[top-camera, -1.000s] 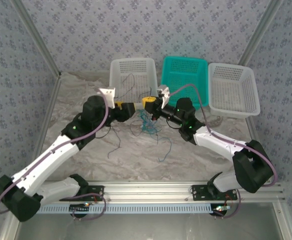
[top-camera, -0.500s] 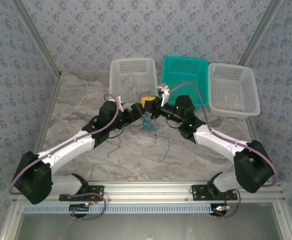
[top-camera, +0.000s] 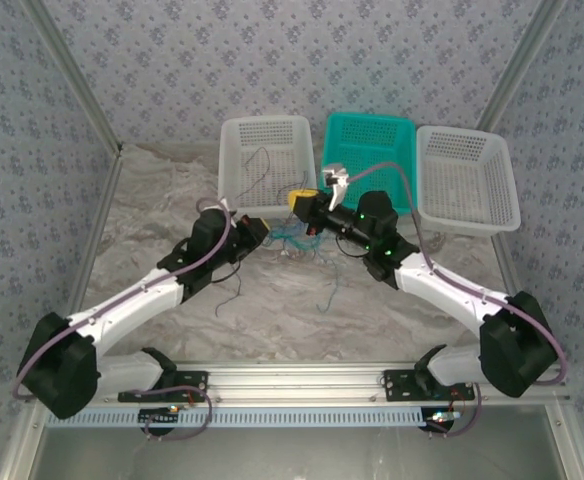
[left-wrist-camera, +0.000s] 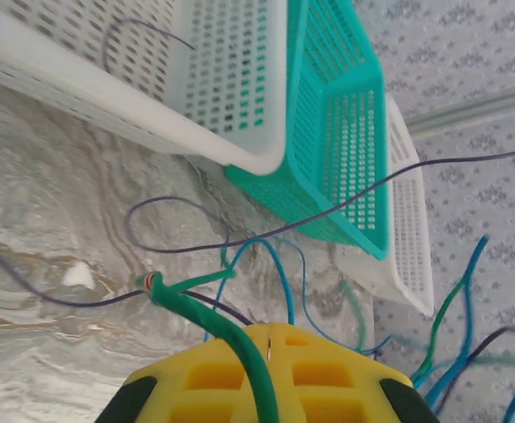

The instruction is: Untangle the cables

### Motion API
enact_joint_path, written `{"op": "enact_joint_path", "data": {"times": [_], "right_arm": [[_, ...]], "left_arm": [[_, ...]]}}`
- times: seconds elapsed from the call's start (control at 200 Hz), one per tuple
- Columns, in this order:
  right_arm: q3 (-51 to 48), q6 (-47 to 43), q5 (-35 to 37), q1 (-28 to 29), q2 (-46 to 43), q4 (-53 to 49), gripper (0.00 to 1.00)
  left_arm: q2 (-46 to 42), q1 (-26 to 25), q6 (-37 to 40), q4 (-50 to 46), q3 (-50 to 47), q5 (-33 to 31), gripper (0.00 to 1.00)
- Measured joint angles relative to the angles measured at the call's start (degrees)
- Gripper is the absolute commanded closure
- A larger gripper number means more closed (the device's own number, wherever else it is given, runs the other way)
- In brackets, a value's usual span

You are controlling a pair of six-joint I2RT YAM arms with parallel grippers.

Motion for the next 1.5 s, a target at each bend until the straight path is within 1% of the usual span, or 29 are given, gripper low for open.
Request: {"op": "enact_joint_path", "data": {"times": [0.095,0.2,0.31,0.38,0.58,0.73,0.8,0.82,0.869,0.899,0.924,0.949,1.049,1.149,1.229,1.324,1.424,1.499], "right_arm": [[-0.35,4.2,2.95,-3.37,-1.79,-4.68,1.0],[-1.4,10.6,3.06,-8.72,-2.78,-9.44,1.0],[-3.04,16.96,3.72,-15.54,-4.07,-13.09,1.0],[-4.33,19.82,3.69,-18.6,-5.55,-15.13,1.0],[-5.88,22.67,-1.79,-18.45,-8.87,-19.98,1.0],[-5.86,22.6,-5.77,-17.86,-9.73,-20.24,1.0],[-5.77,22.1,-6.05,-16.74,-9.7,-19.98,1.0],[-5.62,21.68,-5.88,-16.15,-9.64,-19.98,1.0],[-5.01,20.79,-5.14,-14.67,-9.29,-19.82,1.0],[-4.48,20.28,-4.72,-13.75,-8.96,-19.78,1.0],[-3.98,19.69,-4.5,-12.74,-8.57,-19.69,1.0],[-3.45,19.17,-4.42,-11.65,-8.13,-19.54,1.0],[-2.19,17.42,-3.56,-7.02,-6.23,-19.41,1.0],[-2.19,16.81,-2.64,-4.76,-4.26,-19.43,1.0],[-2.19,16.76,-2.27,-4.66,-2.54,-19.41,1.0],[-2.19,16.76,-1.95,-4.63,-1.14,-19.5,1.0],[-2.19,16.74,-1.95,-4.61,-1.05,-19.47,1.0],[-2.19,16.72,-1.95,-4.5,-1.05,-19.54,1.0]], "left_arm": [[-4.37,1.68,0.72,-2.62,-0.2,-1.46,1.0],[-9.57,3.82,1.55,-4.15,-0.46,-1.51,1.0],[-14.93,8.41,1.95,-8.09,-3.32,-1.88,1.0],[-18.16,11.67,1.95,-11.32,-5.62,-1.29,1.0],[-26.34,17.03,3.34,-16.85,-7.06,4.59,1.0],[-29.24,19.67,6.8,-19.58,-7.06,7.34,1.0],[-29.11,20.65,10.38,-19.56,-7.06,8.98,0.86],[-28.94,20.94,11.74,-19.39,-7.08,9.57,0.79],[-28.24,21.14,14.25,-19.19,-7.1,10.12,0.59],[-27.71,21.07,15.91,-19.21,-7.1,10.23,0.5],[-27.19,20.63,17.46,-19.28,-7.1,10.16,0.45],[-26.71,19.85,19.21,-19.37,-7.1,10.21,0.41],[-24.92,13.94,24.9,-21.18,-6.99,9.33,0.32],[-22.73,7.32,28.61,-22.25,-6.82,7.93,0.3],[-19.71,2.58,29.94,-21.44,-6.73,7.17,0.28],[-14.78,-3.04,31.85,-18.64,-6.71,6.91,0.24],[-10.01,-7.56,35.54,-14.34,-6.71,7.37,0.23],[-6.64,-9.38,38.49,-11.02,-6.56,8.02,0.23]]}}
